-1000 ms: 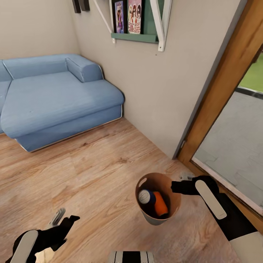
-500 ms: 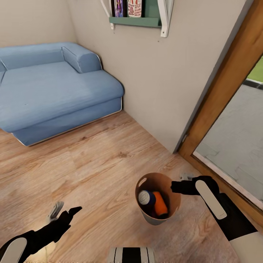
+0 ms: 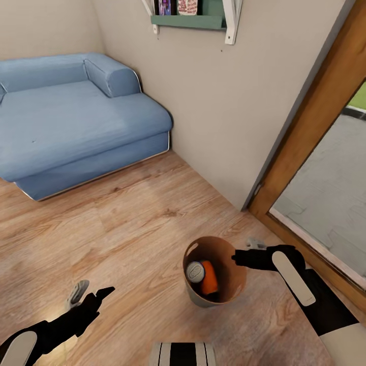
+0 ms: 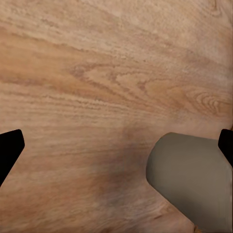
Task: Put the three can of soda from the living room inside the tash can in the kitchen.
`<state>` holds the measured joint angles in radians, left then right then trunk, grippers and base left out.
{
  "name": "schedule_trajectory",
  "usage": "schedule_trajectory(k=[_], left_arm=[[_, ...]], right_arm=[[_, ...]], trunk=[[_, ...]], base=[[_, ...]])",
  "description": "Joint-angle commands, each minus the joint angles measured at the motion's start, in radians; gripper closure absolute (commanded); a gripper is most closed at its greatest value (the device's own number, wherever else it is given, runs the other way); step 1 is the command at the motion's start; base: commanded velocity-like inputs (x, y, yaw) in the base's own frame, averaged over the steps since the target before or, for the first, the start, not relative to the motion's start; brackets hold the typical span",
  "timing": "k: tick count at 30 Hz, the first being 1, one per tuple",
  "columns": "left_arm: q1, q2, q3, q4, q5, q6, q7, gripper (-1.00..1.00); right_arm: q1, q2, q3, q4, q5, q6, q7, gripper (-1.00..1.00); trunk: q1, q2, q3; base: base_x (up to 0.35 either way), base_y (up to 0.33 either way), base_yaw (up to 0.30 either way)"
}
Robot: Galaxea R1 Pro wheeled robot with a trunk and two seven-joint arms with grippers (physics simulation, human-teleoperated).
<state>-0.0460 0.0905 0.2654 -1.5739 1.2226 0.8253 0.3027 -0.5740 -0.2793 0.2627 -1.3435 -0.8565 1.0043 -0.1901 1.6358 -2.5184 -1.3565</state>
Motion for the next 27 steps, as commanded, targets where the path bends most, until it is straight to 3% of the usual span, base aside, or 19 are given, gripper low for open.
schedule_trajectory(k=[1,6,14,17,18,27], left_arm=[[0.000,0.000,0.000,0.000,0.000,0.000,0.000,-1.00],[0.000,0.000,0.000,0.000,0.000,0.000,0.000,-1.00],[0.000,0.000,0.000,0.000,0.000,0.000,0.000,-1.00],[0.000,0.000,0.000,0.001,0.000,0.000,0.000,-1.00],[0.000,0.000,0.000,0.002,0.000,0.000,0.000,-1.00],[0.001,-0.005,0.000,0.013,-0.003,-0.004,0.008,-1.00]], right_arm=[[0.000,0.000,0.001,0.000,-0.040,-0.014,0.005,1.00],[0.000,0.000,0.011,0.001,-0.038,-0.060,0.007,1.00],[0.000,0.000,0.013,0.001,-0.038,-0.067,0.008,1.00],[0.001,0.000,0.013,-0.001,-0.038,-0.067,0.008,1.00],[0.003,-0.001,0.013,-0.003,-0.038,-0.067,0.008,-1.00],[0.006,0.000,0.015,-0.009,-0.037,-0.068,0.007,-1.00]], trunk=[[0.000,0.000,0.000],[0.002,-0.001,-0.015],[0.005,-0.003,-0.046],[0.005,-0.003,-0.046],[0.005,-0.003,-0.046],[0.005,-0.003,-0.046]], base=[[0.000,0.000,0.000],[0.000,0.000,0.000],[0.000,0.000,0.000],[0.000,0.000,0.000],[0.000,0.000,0.000],[0.000,0.000,0.000]])
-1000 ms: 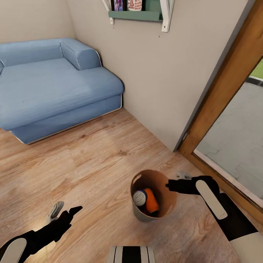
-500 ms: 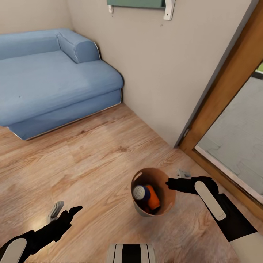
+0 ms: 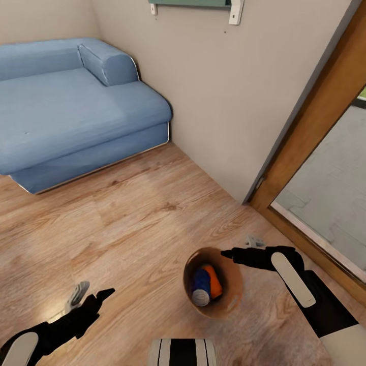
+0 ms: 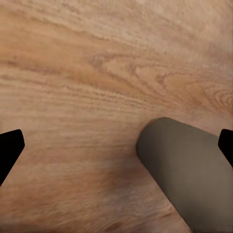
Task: Put the three can of soda from the living room inside the tash can in the kitchen.
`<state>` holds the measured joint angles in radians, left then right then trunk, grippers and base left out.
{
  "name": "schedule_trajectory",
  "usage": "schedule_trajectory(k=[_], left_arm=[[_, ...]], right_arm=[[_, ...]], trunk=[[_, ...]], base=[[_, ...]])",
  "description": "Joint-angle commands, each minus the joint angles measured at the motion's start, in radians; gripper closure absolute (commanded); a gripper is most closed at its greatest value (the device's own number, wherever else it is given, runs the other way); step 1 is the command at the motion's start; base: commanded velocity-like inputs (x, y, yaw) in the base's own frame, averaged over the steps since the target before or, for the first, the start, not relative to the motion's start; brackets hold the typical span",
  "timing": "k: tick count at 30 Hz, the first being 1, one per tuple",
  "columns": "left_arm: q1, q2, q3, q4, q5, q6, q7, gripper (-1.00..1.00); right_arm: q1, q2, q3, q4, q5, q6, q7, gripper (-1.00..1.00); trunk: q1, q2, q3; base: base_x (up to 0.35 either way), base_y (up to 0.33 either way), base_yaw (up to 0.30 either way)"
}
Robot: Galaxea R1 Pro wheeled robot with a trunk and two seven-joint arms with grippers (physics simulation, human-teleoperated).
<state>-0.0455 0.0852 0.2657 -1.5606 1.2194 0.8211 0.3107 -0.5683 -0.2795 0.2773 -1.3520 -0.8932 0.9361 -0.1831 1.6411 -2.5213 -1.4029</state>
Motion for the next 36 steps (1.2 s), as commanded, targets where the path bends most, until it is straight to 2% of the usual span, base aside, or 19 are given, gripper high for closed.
schedule_trajectory(k=[1,4,6,8,9,12,14,16,17,20,21,22,24,28,36], left_arm=[[0.000,-0.003,0.000,0.001,-0.001,-0.001,0.001,-1.00],[0.001,-0.006,0.000,0.005,-0.003,-0.005,0.002,-1.00],[0.001,-0.009,0.000,0.018,-0.031,-0.010,0.001,-1.00],[0.001,-0.012,-0.004,0.026,-0.059,-0.012,0.000,-1.00],[0.001,-0.013,-0.008,0.026,-0.063,-0.013,0.000,-1.00],[0.001,-0.013,-0.067,0.019,-0.077,-0.024,-0.001,-1.00],[0.001,-0.012,-0.088,0.017,-0.079,-0.033,-0.001,-1.00],[0.001,-0.012,-0.110,0.016,-0.081,-0.042,0.001,-1.00],[0.001,-0.011,-0.134,0.016,-0.092,-0.053,0.004,-1.00],[0.001,-0.013,-0.161,0.017,-0.168,-0.090,0.007,-1.00],[0.001,-0.013,-0.165,0.017,-0.190,-0.097,0.007,-1.00],[0.001,-0.014,-0.169,0.021,-0.216,-0.106,0.009,-1.00],[0.001,-0.015,-0.172,0.030,-0.233,-0.114,0.011,-1.00],[0.001,-0.015,-0.172,0.039,-0.260,-0.143,0.011,-1.00],[0.001,-0.015,-0.172,0.059,-0.271,-0.153,0.013,-1.00]], right_arm=[[0.001,-0.003,-0.001,-0.007,0.000,0.000,0.000,-1.00],[0.007,-0.011,-0.007,-0.061,-0.001,0.001,-0.001,-1.00],[0.040,-0.034,-0.016,-0.131,-0.001,0.002,-0.002,-1.00],[0.072,-0.066,-0.056,-0.203,-0.002,0.002,-0.001,-1.00],[0.080,-0.072,-0.070,-0.215,-0.002,0.002,0.000,-1.00],[0.108,-0.097,-0.158,-0.251,-0.002,0.010,0.016,-1.00],[0.113,-0.103,-0.173,-0.256,-0.001,0.015,0.018,-1.00],[0.120,-0.120,-0.179,-0.259,0.000,0.028,0.019,-1.00],[0.133,-0.150,-0.182,-0.260,0.000,0.041,0.020,-1.00],[0.170,-0.188,-0.186,-0.259,0.003,0.051,0.018,-1.00],[0.180,-0.193,-0.186,-0.258,0.013,0.053,0.018,-1.00],[0.196,-0.198,-0.186,-0.257,0.055,0.055,0.018,-1.00],[0.231,-0.200,-0.188,-0.255,0.113,0.055,0.020,-1.00],[0.266,-0.202,-0.205,-0.258,0.122,0.055,0.022,-1.00],[0.284,-0.203,-0.213,-0.261,0.126,0.055,0.022,-1.00]], trunk=[[0.000,0.000,0.000],[0.000,0.000,0.004],[-0.001,0.001,0.012],[-0.002,0.001,0.019],[-0.003,0.001,0.023],[-0.004,0.002,0.035],[-0.005,0.003,0.043],[-0.006,0.003,0.050],[-0.006,0.003,0.054],[-0.008,0.004,0.066],[-0.008,0.004,0.070],[-0.009,0.004,0.073],[-0.009,0.005,0.081],[-0.011,0.006,0.097],[-0.015,0.008,0.128]], base=[[0.000,0.000,0.000],[0.000,0.000,0.000],[0.000,0.000,0.000],[0.000,0.000,0.000],[0.000,0.000,0.000],[0.000,0.000,0.000],[0.000,0.000,0.000],[0.000,0.000,0.000],[0.000,0.000,0.000],[0.000,0.000,0.000],[0.000,0.000,0.000],[0.000,0.000,0.000],[0.000,0.000,0.000],[0.000,0.000,0.000],[0.000,0.000,0.000]])
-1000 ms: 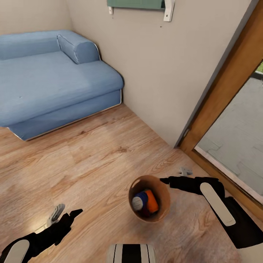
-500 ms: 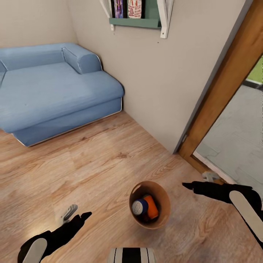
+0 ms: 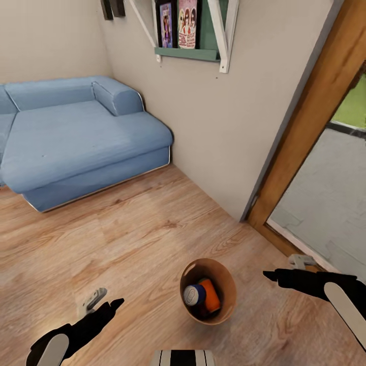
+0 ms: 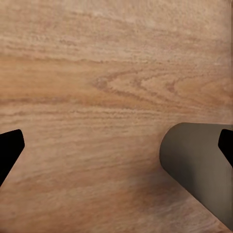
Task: Put the three can of soda from the living room inside the tash can in the kitchen.
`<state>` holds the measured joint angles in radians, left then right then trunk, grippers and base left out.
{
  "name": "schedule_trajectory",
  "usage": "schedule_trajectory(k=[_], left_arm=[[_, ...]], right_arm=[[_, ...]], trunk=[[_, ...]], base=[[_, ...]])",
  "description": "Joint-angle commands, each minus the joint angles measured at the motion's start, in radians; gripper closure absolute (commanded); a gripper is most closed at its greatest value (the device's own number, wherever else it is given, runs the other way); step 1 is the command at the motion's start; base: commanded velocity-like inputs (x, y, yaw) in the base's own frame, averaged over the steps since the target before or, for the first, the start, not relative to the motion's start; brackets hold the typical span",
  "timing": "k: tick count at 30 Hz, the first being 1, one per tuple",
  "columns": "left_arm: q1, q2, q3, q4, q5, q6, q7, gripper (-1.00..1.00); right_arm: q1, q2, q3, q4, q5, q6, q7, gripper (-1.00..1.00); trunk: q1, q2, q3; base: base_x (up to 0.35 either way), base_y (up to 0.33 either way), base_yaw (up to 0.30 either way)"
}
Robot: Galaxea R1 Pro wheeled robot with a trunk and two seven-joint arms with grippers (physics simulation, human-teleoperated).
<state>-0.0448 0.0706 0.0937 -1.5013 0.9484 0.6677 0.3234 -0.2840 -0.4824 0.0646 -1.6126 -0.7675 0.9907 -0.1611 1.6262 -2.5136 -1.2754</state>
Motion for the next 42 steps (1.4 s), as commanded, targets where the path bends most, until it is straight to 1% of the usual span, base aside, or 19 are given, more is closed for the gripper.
schedule_trajectory(k=[1,5,9,13,14,17,18,21,22,24,25,27,31,35,36,39,40,42], left_arm=[[0.000,0.000,0.000,0.005,0.000,0.000,0.000,-1.00],[-0.006,0.001,0.001,0.038,0.000,0.000,-0.001,-1.00],[-0.008,0.001,0.001,0.049,0.000,-0.001,-0.001,-1.00],[-0.009,0.001,0.001,0.057,0.000,-0.001,-0.001,-1.00],[-0.009,0.000,0.001,0.058,0.000,-0.001,0.000,-1.00],[-0.009,0.000,0.001,0.063,0.000,-0.001,-0.001,-1.00],[-0.010,0.000,0.001,0.068,0.000,-0.001,-0.001,-1.00],[-0.010,0.000,0.001,0.073,0.000,-0.002,-0.001,-1.00],[-0.010,0.000,0.001,0.074,0.000,-0.002,-0.001,-1.00],[-0.010,0.001,0.001,0.076,0.000,-0.002,-0.001,-1.00],[-0.010,0.001,0.001,0.076,0.000,-0.002,-0.001,-1.00],[-0.010,0.001,0.001,0.077,0.000,-0.002,-0.001,-1.00],[-0.010,0.001,0.001,0.078,-0.001,-0.002,-0.001,-1.00],[-0.010,0.002,0.001,0.078,-0.002,-0.002,-0.001,-1.00],[-0.010,0.002,0.001,0.078,-0.002,-0.002,-0.001,-1.00],[-0.010,0.002,0.002,0.079,-0.002,-0.002,-0.001,-1.00],[-0.010,0.002,0.002,0.079,-0.002,-0.002,-0.001,-1.00],[-0.010,0.002,0.002,0.079,-0.002,-0.002,0.000,-1.00]], right_arm=[[0.004,0.000,0.000,0.000,0.000,0.000,0.000,-1.00],[0.018,-0.001,0.005,-0.001,0.002,-0.002,0.000,-1.00],[0.022,-0.001,0.004,-0.001,0.004,-0.010,0.001,-1.00],[0.024,-0.002,-0.001,-0.001,0.007,-0.087,0.001,-1.00],[0.024,-0.003,-0.002,-0.001,0.012,-0.116,0.000,-1.00],[0.024,0.002,-0.002,0.001,0.034,-0.151,-0.005,-1.00],[0.024,0.007,-0.001,0.004,0.067,-0.184,-0.007,-1.00],[0.024,0.013,0.003,0.020,0.147,-0.282,-0.009,-1.00],[0.027,0.019,0.005,0.033,0.206,-0.370,-0.007,-1.00],[0.034,0.025,0.005,0.042,0.253,-0.453,-0.006,-1.00],[0.045,0.029,0.005,0.046,0.285,-0.512,-0.004,-1.00],[0.060,0.032,0.005,0.048,0.311,-0.562,-0.002,-1.00],[0.070,0.034,0.004,0.046,0.329,-0.595,0.000,-1.00],[0.076,0.032,0.002,0.030,0.333,-0.571,0.008,-1.00],[0.077,0.031,0.001,0.023,0.334,-0.547,0.021,-1.00],[0.078,0.029,-0.001,0.016,0.335,-0.512,0.060,-1.00],[0.080,0.028,-0.003,0.011,0.335,-0.496,0.097,-1.00],[0.081,0.027,-0.006,0.007,0.336,-0.486,0.133,-1.00]], trunk=[[0.000,0.000,0.004],[-0.002,0.001,0.019],[-0.004,0.002,0.035],[-0.006,0.003,0.050],[-0.006,0.003,0.054],[-0.008,0.004,0.066],[-0.008,0.004,0.070],[-0.009,0.005,0.081],[-0.010,0.005,0.085],[-0.011,0.006,0.093],[-0.011,0.006,0.097],[-0.012,0.006,0.105],[-0.014,0.007,0.120],[-0.016,0.008,0.135],[-0.016,0.008,0.139],[-0.018,0.009,0.151],[-0.018,0.009,0.155],[-0.019,0.010,0.163]], base=[[0.000,0.000,0.000],[0.000,0.000,0.000],[0.000,0.000,0.000],[0.000,0.000,0.000],[0.000,0.000,0.000],[0.000,0.000,0.000],[0.000,0.000,0.000],[0.000,0.000,0.000],[0.000,0.000,0.000],[0.000,0.000,0.000],[0.000,0.000,0.000],[0.000,0.000,0.000],[0.000,0.000,0.000],[0.000,0.000,0.000],[0.000,0.000,0.000],[0.000,0.000,0.000],[0.000,0.000,0.000],[0.000,0.000,0.000]])
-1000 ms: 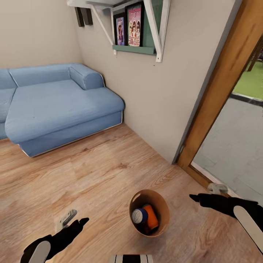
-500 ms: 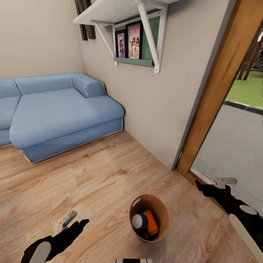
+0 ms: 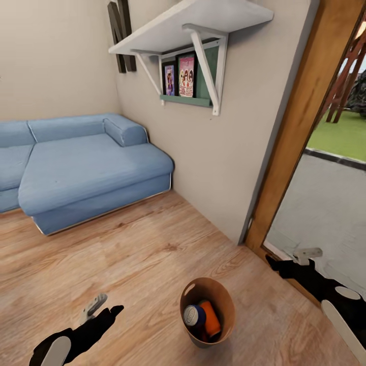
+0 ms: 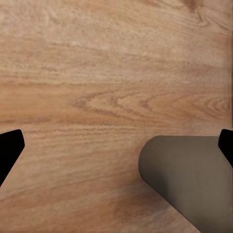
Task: Put the three can of soda from the living room inside the tash can in the kitchen.
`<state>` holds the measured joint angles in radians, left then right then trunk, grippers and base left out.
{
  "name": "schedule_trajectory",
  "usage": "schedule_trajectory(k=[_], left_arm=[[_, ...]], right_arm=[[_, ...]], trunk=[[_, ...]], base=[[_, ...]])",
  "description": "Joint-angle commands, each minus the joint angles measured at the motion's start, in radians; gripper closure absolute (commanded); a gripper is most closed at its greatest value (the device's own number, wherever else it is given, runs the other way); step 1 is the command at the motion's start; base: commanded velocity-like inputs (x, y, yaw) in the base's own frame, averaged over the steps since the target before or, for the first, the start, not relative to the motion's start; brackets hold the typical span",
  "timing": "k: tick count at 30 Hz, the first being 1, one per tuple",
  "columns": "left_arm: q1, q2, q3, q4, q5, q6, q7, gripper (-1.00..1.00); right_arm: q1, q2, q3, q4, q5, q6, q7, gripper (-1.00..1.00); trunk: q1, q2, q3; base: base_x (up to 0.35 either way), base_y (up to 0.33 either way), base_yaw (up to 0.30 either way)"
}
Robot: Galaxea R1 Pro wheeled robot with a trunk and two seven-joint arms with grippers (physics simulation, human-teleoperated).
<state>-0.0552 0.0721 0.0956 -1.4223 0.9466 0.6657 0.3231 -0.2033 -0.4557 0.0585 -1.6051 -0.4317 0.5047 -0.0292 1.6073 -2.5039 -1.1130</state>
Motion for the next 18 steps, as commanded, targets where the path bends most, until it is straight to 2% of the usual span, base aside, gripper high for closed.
schedule_trajectory(k=[1,6,9,13,18], left_arm=[[0.000,0.000,0.000,0.000,0.000,0.000,0.000,-1.00],[0.000,0.000,0.000,0.000,0.000,0.000,0.000,-1.00],[0.000,0.000,0.000,0.000,-0.001,0.000,0.000,-1.00],[0.000,-0.001,0.000,0.000,-0.019,0.000,0.001,-1.00],[0.000,-0.001,0.001,0.000,-0.035,0.000,0.001,-1.00]], right_arm=[[0.001,-0.001,-0.005,-0.001,0.000,0.004,0.016,-1.00],[0.011,0.002,-0.070,-0.007,0.001,0.015,0.070,-1.00],[0.013,0.002,-0.083,-0.007,0.001,0.016,0.078,-1.00],[0.015,0.002,-0.094,-0.008,0.001,0.014,0.088,-1.00],[0.034,0.001,-0.106,-0.008,0.001,0.006,0.189,-1.00]], trunk=[[0.000,0.000,0.004],[-0.003,0.001,0.023],[-0.004,0.002,0.035],[-0.006,0.003,0.050],[-0.014,0.016,0.068]], base=[[0.000,0.000,0.000],[0.000,0.000,0.000],[0.000,0.000,0.000],[0.000,0.000,0.000],[0.000,0.000,0.000]])
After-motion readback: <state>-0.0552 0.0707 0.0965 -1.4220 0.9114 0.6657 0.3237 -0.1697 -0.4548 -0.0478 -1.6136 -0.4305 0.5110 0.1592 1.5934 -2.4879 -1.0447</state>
